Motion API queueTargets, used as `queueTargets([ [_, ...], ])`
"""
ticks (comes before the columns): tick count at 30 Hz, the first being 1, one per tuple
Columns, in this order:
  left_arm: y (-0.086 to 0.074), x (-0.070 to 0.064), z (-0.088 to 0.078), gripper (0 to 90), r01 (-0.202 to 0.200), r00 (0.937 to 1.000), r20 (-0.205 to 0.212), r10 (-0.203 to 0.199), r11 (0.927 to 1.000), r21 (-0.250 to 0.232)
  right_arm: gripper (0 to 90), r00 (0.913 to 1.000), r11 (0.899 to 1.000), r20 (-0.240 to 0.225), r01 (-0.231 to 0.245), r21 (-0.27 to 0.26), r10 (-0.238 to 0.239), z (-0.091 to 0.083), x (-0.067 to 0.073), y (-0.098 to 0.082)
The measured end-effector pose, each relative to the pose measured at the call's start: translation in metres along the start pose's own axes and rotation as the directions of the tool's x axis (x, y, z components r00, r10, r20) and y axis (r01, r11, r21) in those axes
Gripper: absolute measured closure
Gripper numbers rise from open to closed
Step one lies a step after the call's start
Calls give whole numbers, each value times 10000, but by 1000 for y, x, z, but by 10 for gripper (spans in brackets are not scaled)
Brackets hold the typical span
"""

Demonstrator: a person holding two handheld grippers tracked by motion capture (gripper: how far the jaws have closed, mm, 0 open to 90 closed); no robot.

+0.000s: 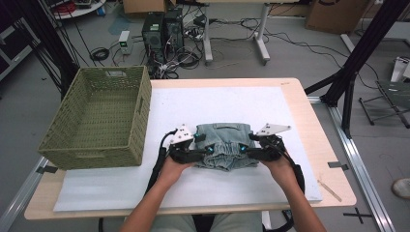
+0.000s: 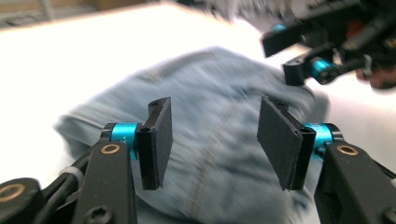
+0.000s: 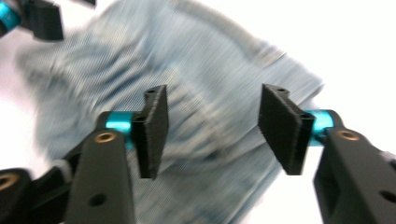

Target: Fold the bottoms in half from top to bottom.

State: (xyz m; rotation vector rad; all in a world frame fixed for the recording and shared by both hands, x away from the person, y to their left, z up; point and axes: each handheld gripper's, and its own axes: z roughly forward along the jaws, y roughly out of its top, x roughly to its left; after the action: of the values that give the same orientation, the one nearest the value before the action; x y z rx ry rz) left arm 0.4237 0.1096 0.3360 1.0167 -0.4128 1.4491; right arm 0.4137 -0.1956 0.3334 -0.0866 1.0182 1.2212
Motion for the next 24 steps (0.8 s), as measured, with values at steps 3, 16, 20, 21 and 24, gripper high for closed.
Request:
queueTargets([
  [3,3,4,2,451,-19,9999,-151,16,9999,-144,416,9992,9991,337,-184,-391,198,-1,-4,3],
  [16,-11,4,17,468,309,9989,295,-359,9875,1546,480,9958,9847,-481,-699,1596,785,28,-8,-2],
  [20,-15,1,15,491,274,9985,433,-345,9873,1564,511,9956,9854,-660,-545,1614,659,27,-5,-4],
  [21,-15,1,15,510,274,9985,433,-345,9873,1564,511,9956,9854,-660,-545,1614,659,27,-5,-4],
  [24,-16,-2,13,514,219,9979,570,-316,9864,1626,557,9932,9855,-986,-449,1639,617,24,-2,-6],
])
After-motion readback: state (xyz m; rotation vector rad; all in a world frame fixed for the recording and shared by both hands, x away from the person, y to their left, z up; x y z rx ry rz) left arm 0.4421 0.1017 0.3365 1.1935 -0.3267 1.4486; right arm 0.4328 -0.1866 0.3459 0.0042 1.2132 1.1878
